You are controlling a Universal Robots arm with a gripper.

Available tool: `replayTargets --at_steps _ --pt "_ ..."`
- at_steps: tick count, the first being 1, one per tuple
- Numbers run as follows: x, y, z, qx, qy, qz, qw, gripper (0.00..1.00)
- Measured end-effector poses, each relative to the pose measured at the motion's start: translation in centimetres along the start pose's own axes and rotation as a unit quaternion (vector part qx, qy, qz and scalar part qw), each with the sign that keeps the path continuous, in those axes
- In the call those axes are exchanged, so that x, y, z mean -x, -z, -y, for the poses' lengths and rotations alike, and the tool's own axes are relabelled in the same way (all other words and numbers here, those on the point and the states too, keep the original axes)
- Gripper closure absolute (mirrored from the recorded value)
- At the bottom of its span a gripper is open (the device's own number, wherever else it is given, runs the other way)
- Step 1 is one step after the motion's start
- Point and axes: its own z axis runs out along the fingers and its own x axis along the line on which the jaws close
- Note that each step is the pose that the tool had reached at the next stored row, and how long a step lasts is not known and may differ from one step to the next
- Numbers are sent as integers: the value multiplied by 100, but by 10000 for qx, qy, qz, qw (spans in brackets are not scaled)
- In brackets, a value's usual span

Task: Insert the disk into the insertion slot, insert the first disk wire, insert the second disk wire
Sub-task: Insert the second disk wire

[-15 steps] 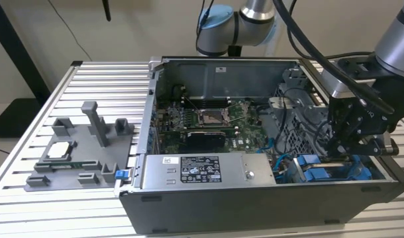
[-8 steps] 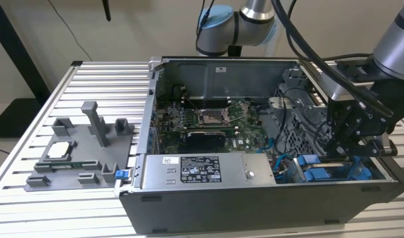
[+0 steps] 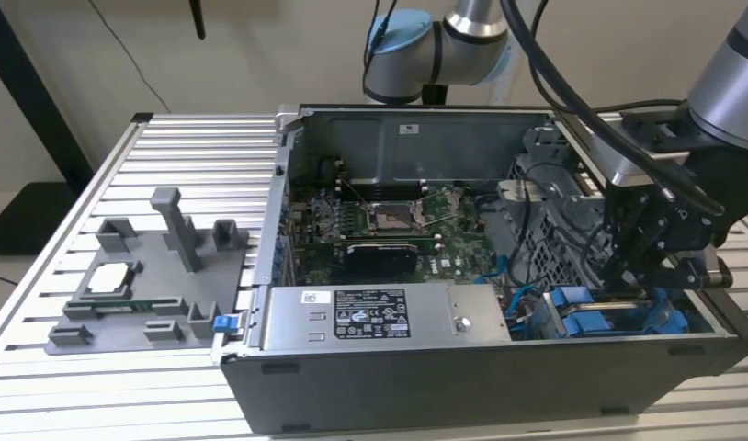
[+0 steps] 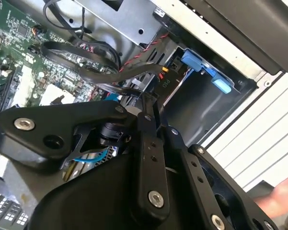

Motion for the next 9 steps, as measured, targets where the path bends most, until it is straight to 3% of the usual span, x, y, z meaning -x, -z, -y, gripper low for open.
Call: replayTargets --at_steps 8,9 --pt "-4 -75 3 0 0 -7 10000 100" --pt "-3 -72 3 1 0 6 10000 0"
